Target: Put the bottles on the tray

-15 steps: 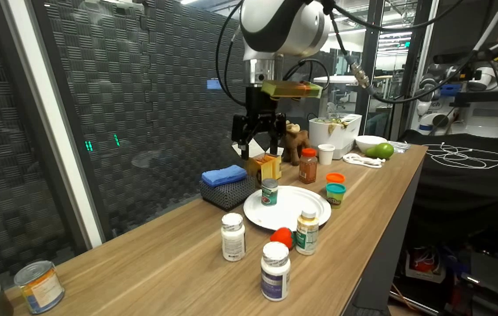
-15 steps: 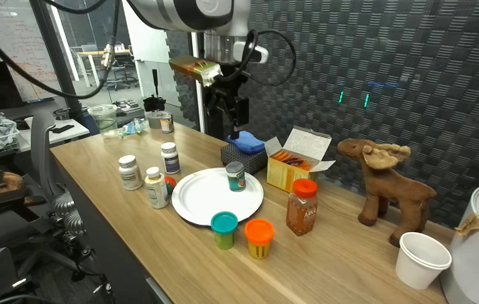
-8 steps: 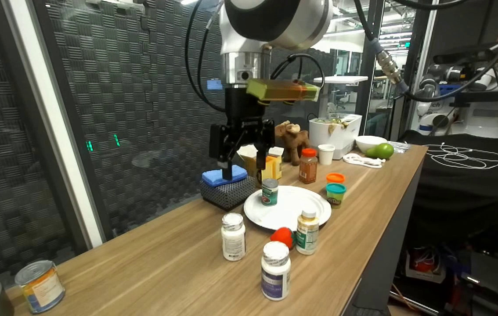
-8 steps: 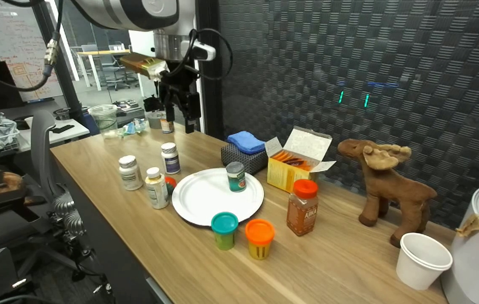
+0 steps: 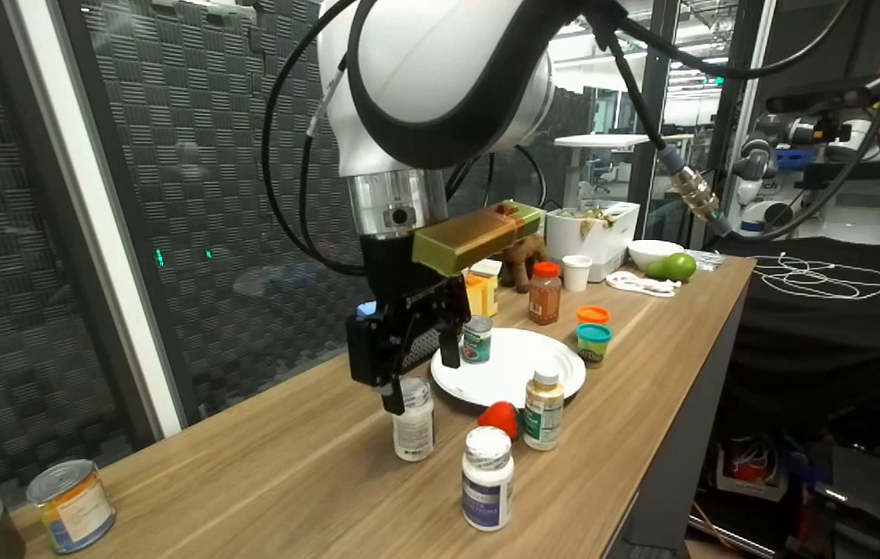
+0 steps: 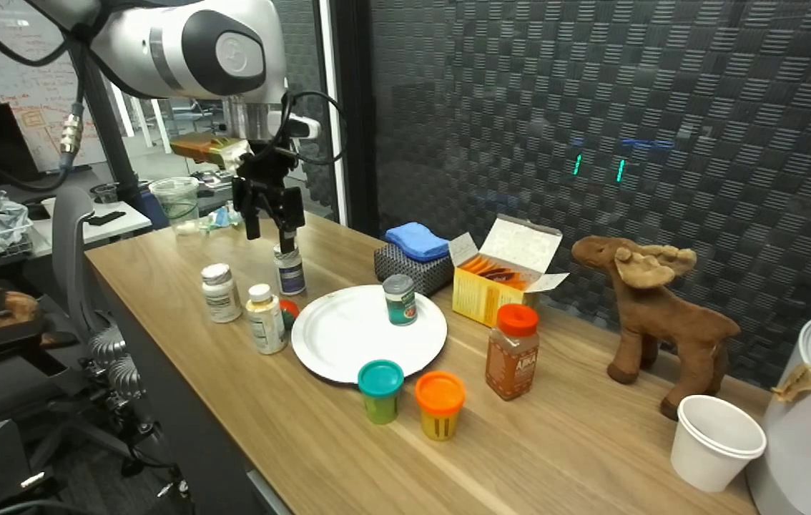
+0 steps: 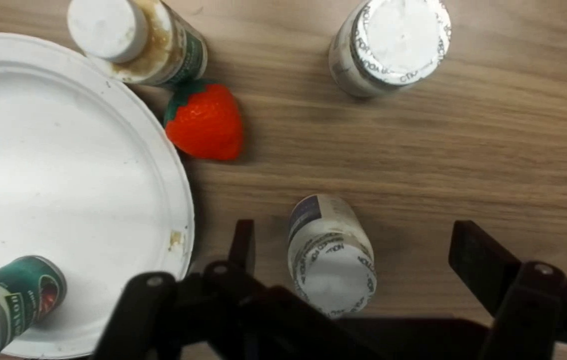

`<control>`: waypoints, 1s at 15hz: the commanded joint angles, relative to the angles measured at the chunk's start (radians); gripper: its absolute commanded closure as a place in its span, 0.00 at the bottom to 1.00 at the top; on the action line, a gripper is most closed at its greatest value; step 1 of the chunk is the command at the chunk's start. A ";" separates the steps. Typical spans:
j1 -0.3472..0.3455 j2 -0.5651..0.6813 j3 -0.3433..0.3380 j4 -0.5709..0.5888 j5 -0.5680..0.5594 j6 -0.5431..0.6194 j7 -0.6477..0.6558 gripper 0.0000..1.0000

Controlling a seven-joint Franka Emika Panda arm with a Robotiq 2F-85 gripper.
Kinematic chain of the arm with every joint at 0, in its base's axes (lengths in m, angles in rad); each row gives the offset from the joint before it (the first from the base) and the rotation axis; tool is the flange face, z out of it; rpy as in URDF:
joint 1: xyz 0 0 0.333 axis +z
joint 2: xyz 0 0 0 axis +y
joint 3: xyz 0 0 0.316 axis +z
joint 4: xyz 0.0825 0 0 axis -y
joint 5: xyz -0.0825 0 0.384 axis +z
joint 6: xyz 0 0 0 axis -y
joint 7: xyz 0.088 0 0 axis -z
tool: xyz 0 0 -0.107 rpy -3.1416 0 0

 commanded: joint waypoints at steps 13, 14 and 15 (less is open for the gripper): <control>-0.006 0.046 0.000 0.054 -0.032 0.037 -0.060 0.27; -0.007 0.052 -0.001 0.060 -0.032 0.037 -0.064 0.38; -0.008 0.059 -0.001 0.067 -0.029 0.035 -0.069 0.48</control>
